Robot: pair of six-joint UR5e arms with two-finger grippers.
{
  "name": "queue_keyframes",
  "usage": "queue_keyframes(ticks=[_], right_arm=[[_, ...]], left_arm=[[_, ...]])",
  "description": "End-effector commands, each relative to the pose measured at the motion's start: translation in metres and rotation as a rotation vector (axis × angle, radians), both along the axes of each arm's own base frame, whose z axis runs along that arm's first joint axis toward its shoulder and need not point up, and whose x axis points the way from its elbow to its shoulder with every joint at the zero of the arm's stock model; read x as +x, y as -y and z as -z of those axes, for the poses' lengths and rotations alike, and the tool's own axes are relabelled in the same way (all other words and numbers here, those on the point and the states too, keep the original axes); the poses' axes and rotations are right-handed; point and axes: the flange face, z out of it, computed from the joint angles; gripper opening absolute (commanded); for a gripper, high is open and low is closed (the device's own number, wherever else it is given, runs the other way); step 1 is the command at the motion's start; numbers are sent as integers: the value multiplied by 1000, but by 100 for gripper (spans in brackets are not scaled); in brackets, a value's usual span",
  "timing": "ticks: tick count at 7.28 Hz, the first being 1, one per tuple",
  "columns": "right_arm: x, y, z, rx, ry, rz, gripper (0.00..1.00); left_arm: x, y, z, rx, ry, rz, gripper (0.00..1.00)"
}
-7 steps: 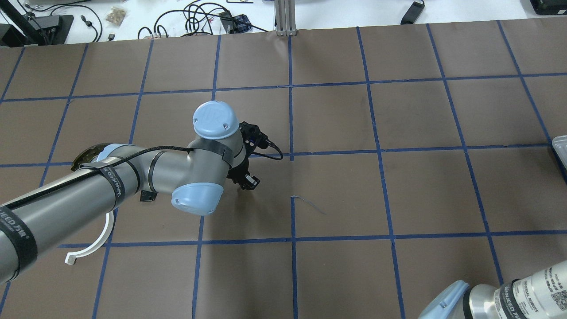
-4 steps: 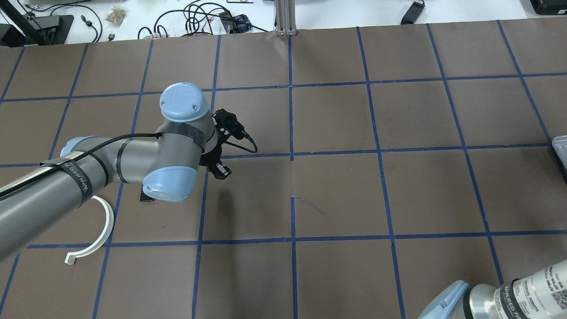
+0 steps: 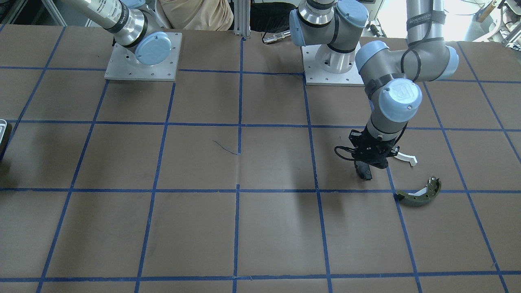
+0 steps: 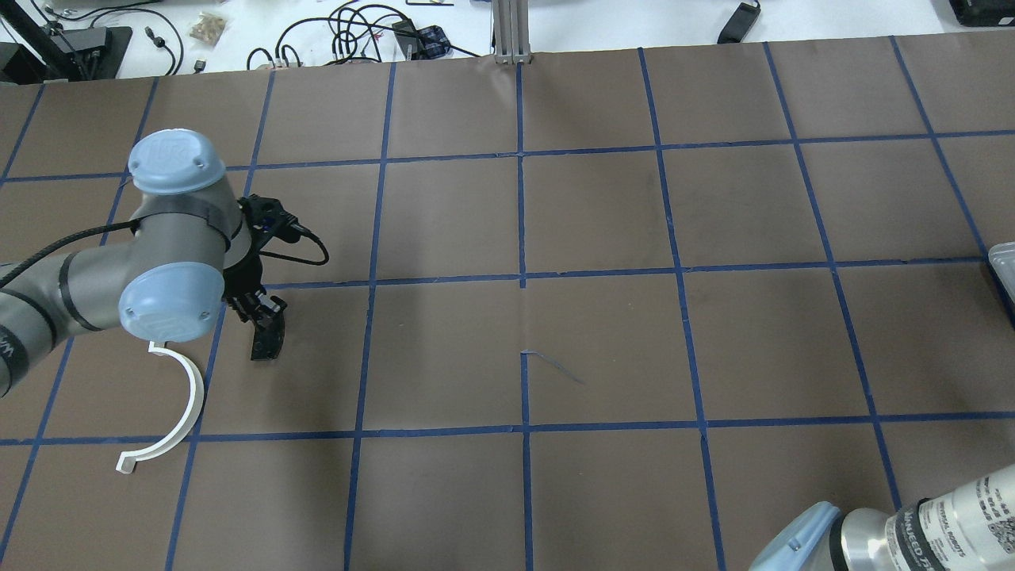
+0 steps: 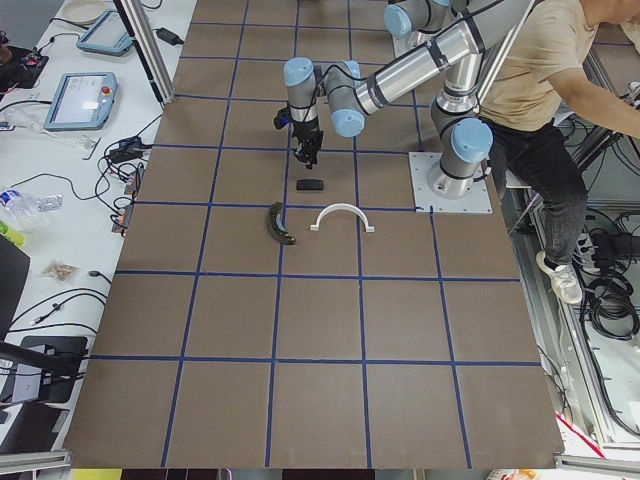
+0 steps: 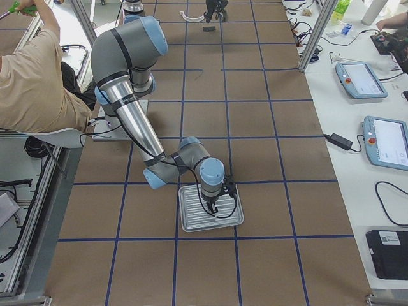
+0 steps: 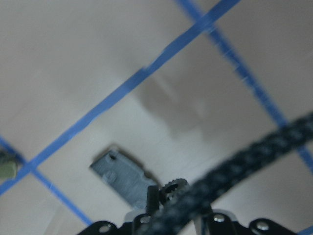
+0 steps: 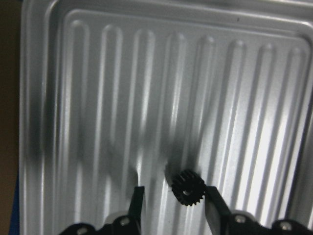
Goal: Place bearing gear from tray to pile
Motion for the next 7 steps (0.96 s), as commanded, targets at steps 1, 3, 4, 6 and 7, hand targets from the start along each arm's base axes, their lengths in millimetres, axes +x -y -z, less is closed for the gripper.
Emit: queue_keyframes(ticks=[1,3,4,6,7], right_arm=[[-2,1,-2,-8,-14,-3,51],[-2,1,0,-6,-11,-3,51],[-2,1,0,-8,-10,-3,51],[-1,0,8,2,1,-4,46],[-2,1,11,3,3,-4,45]], left_arm=[[56,-10,24,-4,-66,-275,0],[59,-7,28,5,-67,-278,0],[58,-10,34,21,-69,-275,0],[59,-10,39,34,-66,-264,0],[60,-10,35,30,-61,-267,0]])
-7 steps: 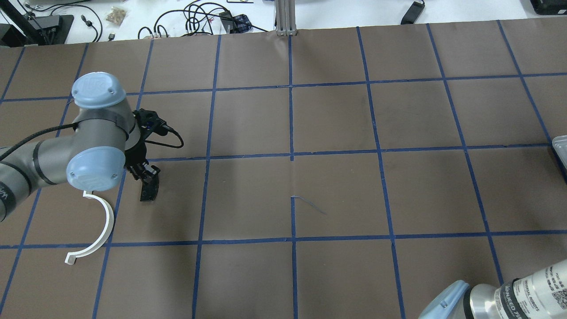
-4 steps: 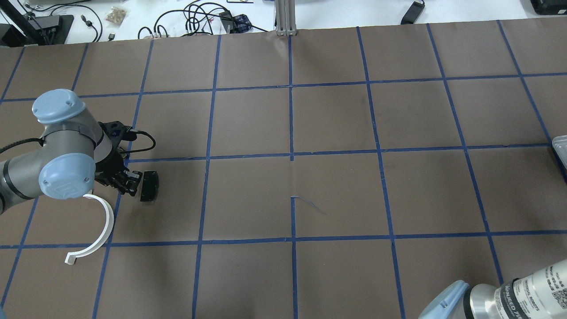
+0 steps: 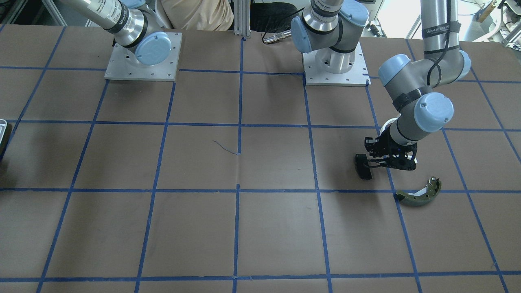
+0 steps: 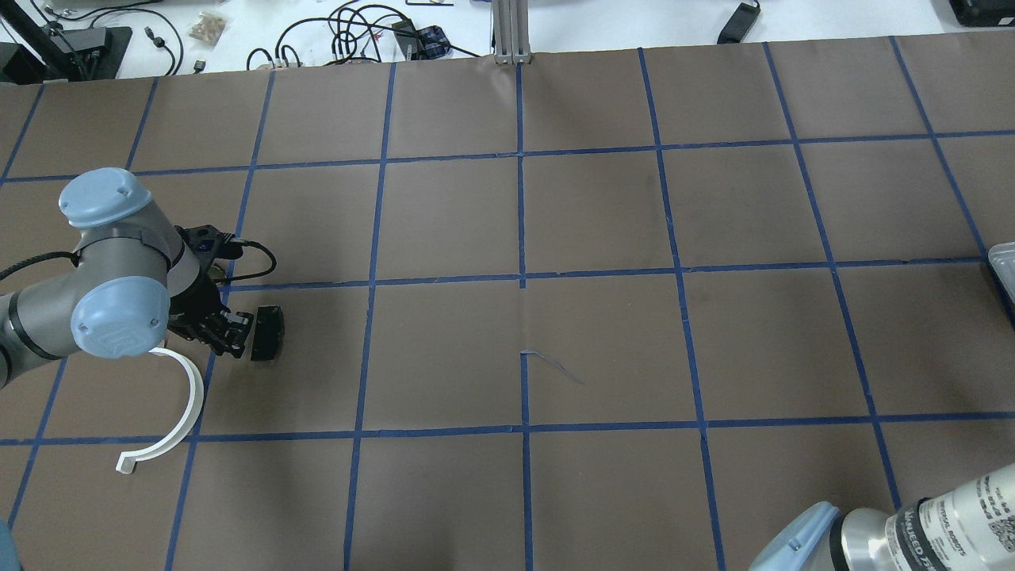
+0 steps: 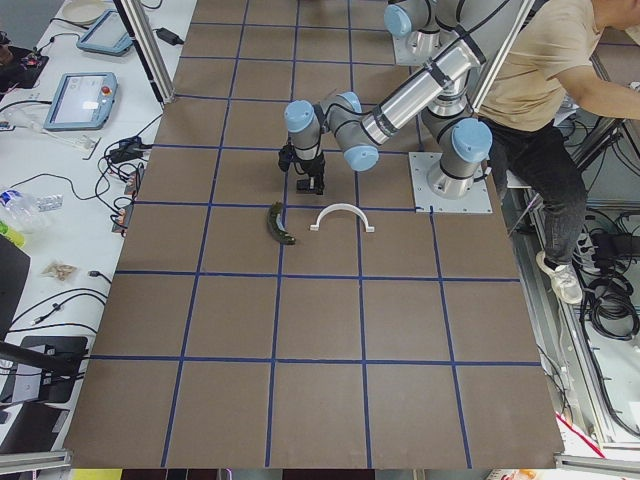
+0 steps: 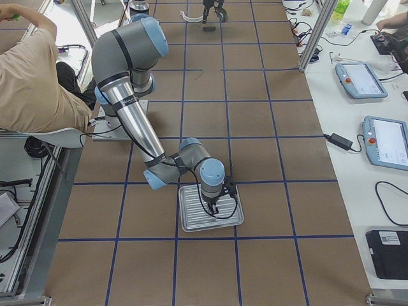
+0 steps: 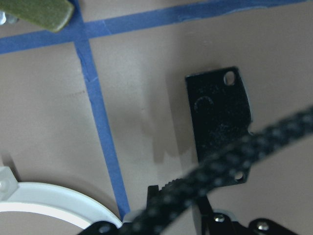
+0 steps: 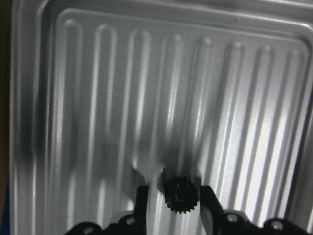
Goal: Place bearing gear from tray to pile
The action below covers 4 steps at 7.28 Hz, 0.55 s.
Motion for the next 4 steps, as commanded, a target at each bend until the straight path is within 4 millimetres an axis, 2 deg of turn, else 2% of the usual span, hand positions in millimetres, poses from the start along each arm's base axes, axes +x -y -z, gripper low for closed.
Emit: queue_keyframes(ticks=[1,2,4], right_arm=[[-1,1,5,4,5,-6,38],[-1,1,3,2,1,-12,30],[-2,1,2,0,-4,-12,20]], left_arm=[[0,-3,1,17,-1,2,0],[-2,-10,8,32,-5,2,0],[-2,-16,13,50,11,14,0]])
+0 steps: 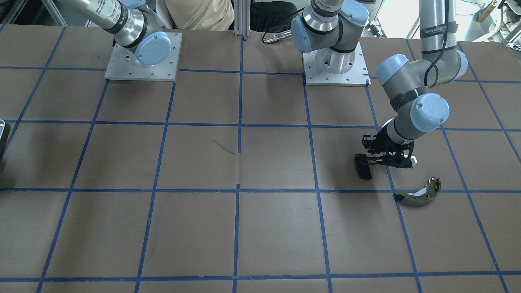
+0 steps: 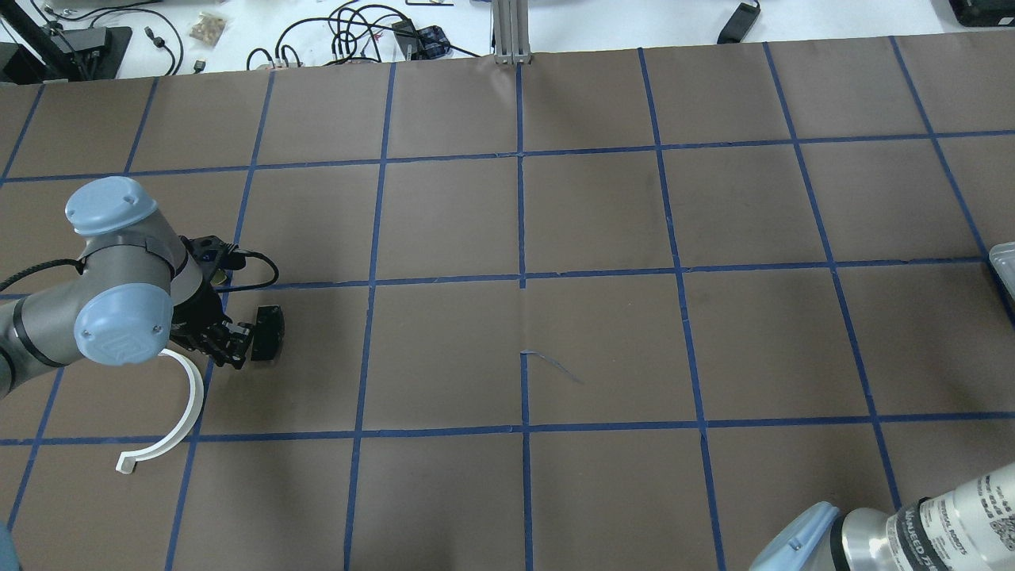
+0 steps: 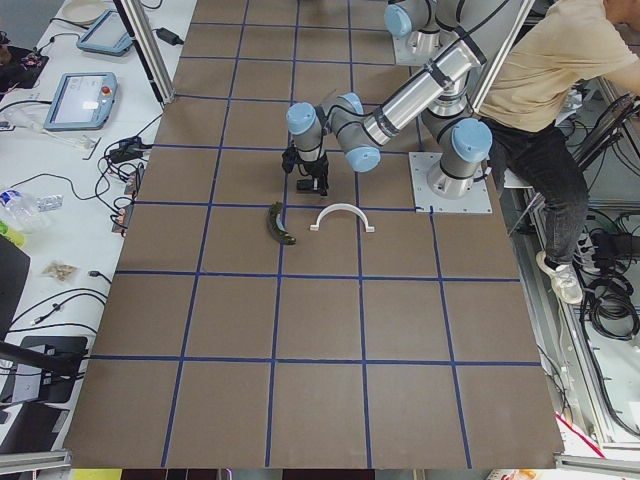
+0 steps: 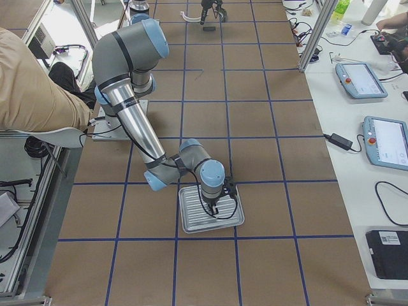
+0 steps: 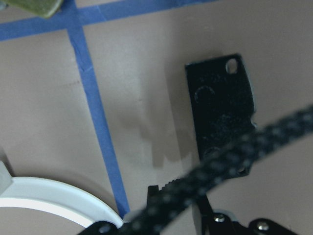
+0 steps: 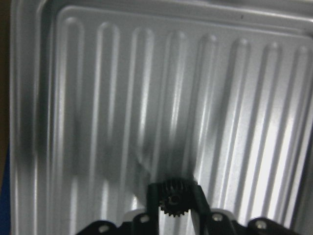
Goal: Place bearing gear from tray to pile
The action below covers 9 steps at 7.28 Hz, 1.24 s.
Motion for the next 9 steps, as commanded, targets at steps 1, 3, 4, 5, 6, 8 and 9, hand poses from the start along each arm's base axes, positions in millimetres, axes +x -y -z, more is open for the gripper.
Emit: queue_keyframes(ticks=[1,3,4,5,6,8,9], right_arm=[[0,0,-3,-2,-4,1,17],[12,0,-24,4,-15,9,15],[43,13,-42,16,24,7,12],[88,42,-47,33,45,-22,10],[149,69,-65,33,43,-32,10],[262,98,-106,35,48,66,10],[310,99,-94,70,66,106,10]], left_arm=[[0,-4,4,16,11,14,0],[0,-4,7,29,4,22,100],[2,-1,4,23,6,23,100],[2,0,2,17,9,22,100],[1,2,-9,-7,17,23,100],[-8,10,-41,-53,19,32,100],[-13,11,-55,-45,-34,19,100]])
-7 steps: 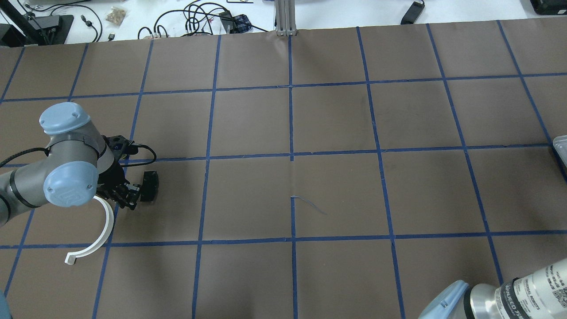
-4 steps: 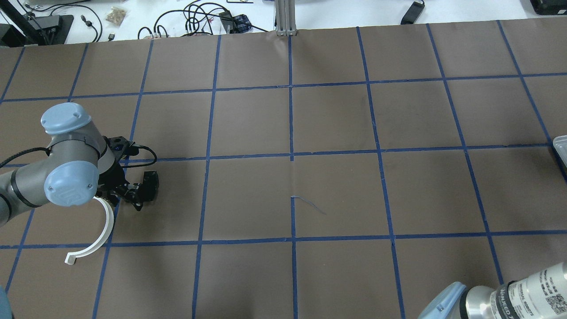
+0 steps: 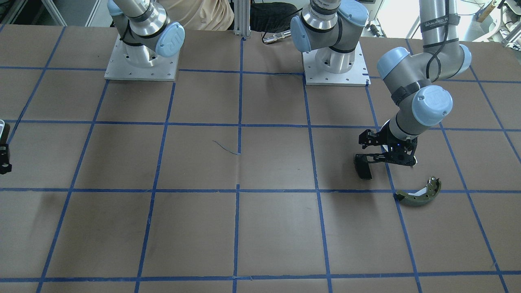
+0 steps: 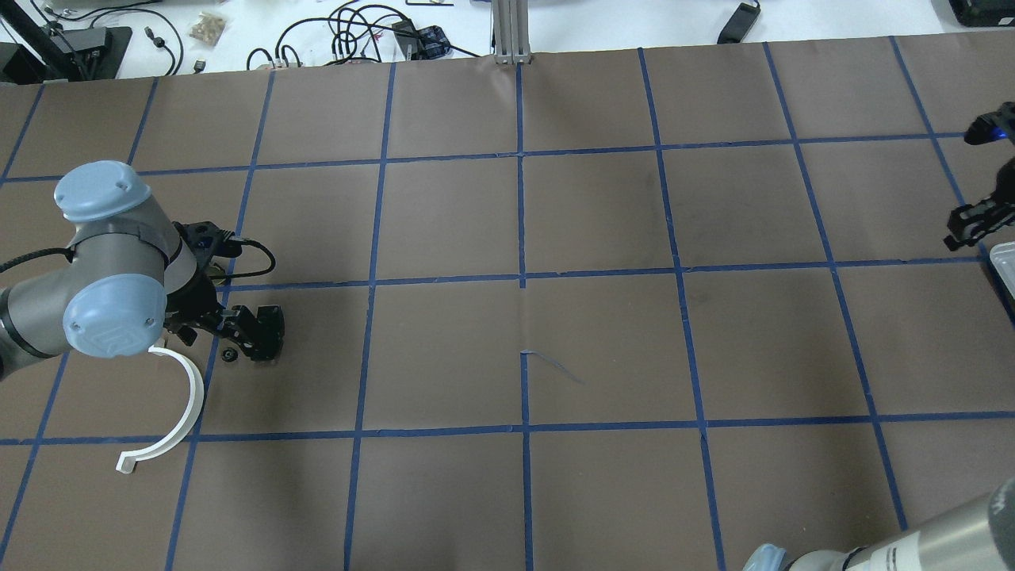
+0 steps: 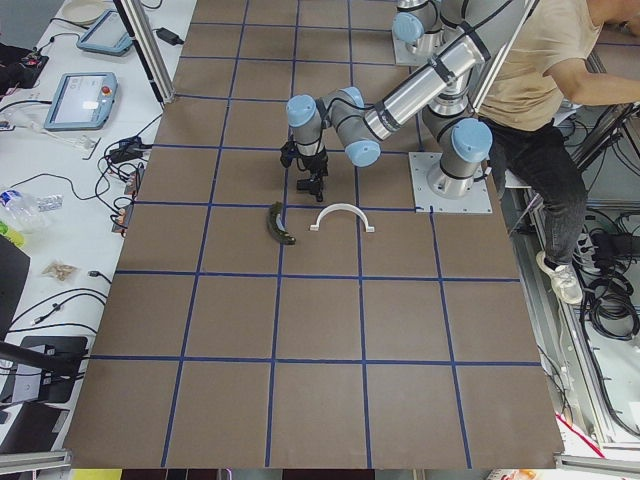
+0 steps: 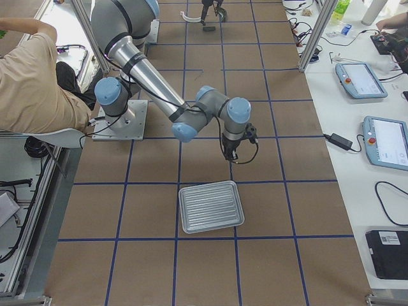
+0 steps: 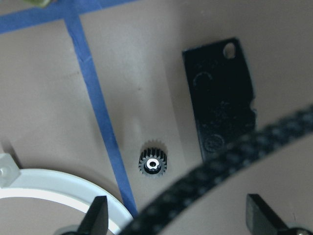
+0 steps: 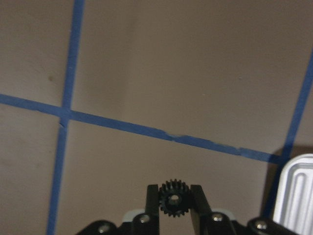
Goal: Place bearing gear from tray to pile
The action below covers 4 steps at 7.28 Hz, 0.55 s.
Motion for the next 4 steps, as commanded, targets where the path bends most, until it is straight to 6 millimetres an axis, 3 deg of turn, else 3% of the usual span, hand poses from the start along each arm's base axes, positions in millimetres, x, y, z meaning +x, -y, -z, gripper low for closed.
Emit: queue_keyframes(ticks=[1,2,3,4], right_arm=[[109,1,-7,13,4,107,11],[162,-1,-22,-7,1,150,11],[210,0,-24,-10,0,222,13],[277,-1,-23,-23,-7,262,13]], left_arm=[[-13,8,-39,-6,-63,-12,100],[-28,19,-70,-40,-60,-61,100],[-48,31,-107,-54,-51,-90,100],[-74,33,-152,-79,-38,-112,100]])
